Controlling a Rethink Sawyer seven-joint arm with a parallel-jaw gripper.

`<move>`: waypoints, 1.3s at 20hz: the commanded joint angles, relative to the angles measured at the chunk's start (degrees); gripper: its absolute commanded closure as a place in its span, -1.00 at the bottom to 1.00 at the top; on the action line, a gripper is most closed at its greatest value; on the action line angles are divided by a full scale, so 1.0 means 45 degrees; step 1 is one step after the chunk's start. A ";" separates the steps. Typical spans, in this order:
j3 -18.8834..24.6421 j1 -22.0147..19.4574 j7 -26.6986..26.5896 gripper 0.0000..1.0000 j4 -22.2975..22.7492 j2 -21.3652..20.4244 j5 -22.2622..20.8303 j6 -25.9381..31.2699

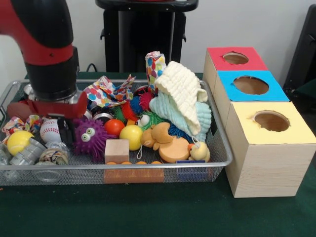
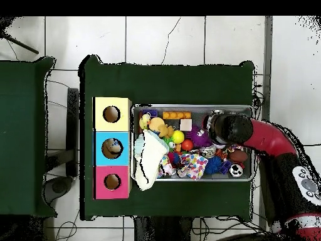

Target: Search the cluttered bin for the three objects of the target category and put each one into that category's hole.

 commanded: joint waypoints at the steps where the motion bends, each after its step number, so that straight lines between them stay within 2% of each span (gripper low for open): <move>1: 0.0704 -0.0054 0.0155 1.00 0.3332 -0.2072 -0.0382 -0.1206; 9: 0.0584 -0.0117 0.0490 1.00 0.4136 -0.2138 -0.0456 -0.2323; 13: 0.0189 0.0137 0.0447 1.00 0.3224 -0.1575 -0.0537 -0.2080; 17: -0.0130 0.0171 0.0135 1.00 0.2265 -0.1117 -0.0598 -0.1326; 26: -0.0100 -0.0337 -0.0810 1.00 0.1269 -0.0366 -0.0718 -0.0501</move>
